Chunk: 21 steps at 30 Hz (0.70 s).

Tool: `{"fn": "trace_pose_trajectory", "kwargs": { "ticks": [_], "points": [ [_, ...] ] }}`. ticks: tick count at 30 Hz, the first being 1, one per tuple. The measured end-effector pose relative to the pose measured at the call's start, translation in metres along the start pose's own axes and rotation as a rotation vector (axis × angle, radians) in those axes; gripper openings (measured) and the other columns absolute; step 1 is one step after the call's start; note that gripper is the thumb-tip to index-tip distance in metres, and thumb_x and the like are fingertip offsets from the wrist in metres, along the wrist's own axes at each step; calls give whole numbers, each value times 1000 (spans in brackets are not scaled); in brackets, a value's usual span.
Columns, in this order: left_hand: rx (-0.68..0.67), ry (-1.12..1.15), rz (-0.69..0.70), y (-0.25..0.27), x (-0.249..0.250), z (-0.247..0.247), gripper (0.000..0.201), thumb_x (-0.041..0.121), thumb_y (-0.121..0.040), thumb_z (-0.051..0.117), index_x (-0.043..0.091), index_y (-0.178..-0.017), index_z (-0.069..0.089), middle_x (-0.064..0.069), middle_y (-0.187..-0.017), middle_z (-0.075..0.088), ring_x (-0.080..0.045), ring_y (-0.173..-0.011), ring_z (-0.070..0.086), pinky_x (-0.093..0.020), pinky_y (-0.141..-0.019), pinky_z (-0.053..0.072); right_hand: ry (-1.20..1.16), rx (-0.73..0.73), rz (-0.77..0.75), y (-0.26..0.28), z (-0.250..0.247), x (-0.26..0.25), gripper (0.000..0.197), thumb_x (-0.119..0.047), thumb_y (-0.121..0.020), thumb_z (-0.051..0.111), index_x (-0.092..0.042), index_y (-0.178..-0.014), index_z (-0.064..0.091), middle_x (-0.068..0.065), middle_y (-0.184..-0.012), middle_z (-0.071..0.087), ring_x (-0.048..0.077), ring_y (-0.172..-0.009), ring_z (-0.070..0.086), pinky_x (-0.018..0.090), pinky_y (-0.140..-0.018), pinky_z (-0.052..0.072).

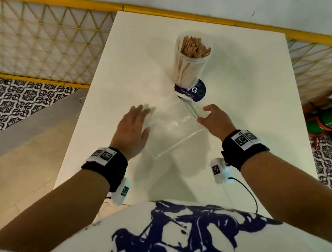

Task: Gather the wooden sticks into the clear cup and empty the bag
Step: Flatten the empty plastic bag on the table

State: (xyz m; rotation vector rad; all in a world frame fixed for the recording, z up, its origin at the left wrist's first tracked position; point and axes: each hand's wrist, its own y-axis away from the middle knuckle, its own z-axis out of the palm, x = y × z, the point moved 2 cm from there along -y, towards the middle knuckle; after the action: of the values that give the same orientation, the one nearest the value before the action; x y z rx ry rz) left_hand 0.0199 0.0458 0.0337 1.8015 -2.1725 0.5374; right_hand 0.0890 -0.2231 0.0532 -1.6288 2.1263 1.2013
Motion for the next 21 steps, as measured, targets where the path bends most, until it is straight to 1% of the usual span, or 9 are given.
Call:
{"fn": "trace_pose_trajectory", "kwargs": {
  "ticks": [2,4,6,9,12,14,16,18,21],
  "points": [
    [-339,-68,112,18,11,36,64,36,-91,44,15,-149,26,-13,-158,18,-40,-144,15,-54,-115,19,236,160,-24,0,6,13,48,-29,-84,68,-17,-128,51,11,-117,61,29,-112,56,37,-94,45],
    [-449,-135,122,35,19,59,68,45,-90,36,16,-150,23,-11,-159,13,-41,-145,11,-58,-114,19,248,276,-150,10,17,13,43,-30,-85,66,-16,-124,54,13,-123,54,32,-115,52,43,-98,43],
    [-402,-183,72,46,31,65,69,48,-89,34,15,-149,24,-14,-159,16,-42,-144,15,-59,-111,24,268,244,-276,22,34,9,46,-33,-85,66,-15,-126,55,12,-123,52,31,-115,49,42,-100,40],
    [-423,-235,1,62,58,66,72,57,-89,29,18,-150,20,-11,-158,16,-38,-143,16,-49,-113,21,449,130,-294,30,57,14,64,-45,-81,68,-16,-134,48,11,-129,47,32,-121,42,42,-102,35],
    [-340,-210,81,52,81,55,65,55,-83,25,13,-120,59,-12,-121,55,-37,-111,49,-42,-90,37,568,44,-287,27,57,19,71,-50,-74,72,-17,-131,47,10,-130,44,33,-121,40,43,-101,35],
    [-289,-204,114,28,81,58,54,45,-80,31,8,-101,66,-15,-102,60,-38,-93,56,-39,-76,43,644,-7,-337,24,53,18,75,-52,-71,75,-18,-131,46,10,-130,44,34,-119,41,44,-99,36],
    [-260,-215,82,-2,73,57,50,34,-77,38,4,-109,63,-20,-102,59,-40,-86,57,-40,-69,45,706,-50,-366,21,48,16,84,-52,-68,76,-18,-136,41,10,-132,43,34,-120,41,45,-100,36],
    [-331,-248,18,-25,66,55,51,23,-81,45,4,-128,50,-23,-116,52,-41,-96,52,-43,-74,44,744,-79,-376,15,45,15,87,-50,-71,75,-19,-142,36,11,-134,42,35,-122,41,46,-101,36],
    [-401,-347,34,-39,59,58,60,21,-87,45,10,-145,31,-20,-128,43,-40,-107,45,-43,-83,40,754,-82,-378,8,44,12,76,-47,-82,66,-20,-145,33,12,-134,42,35,-122,41,46,-101,36]
  ]
}}
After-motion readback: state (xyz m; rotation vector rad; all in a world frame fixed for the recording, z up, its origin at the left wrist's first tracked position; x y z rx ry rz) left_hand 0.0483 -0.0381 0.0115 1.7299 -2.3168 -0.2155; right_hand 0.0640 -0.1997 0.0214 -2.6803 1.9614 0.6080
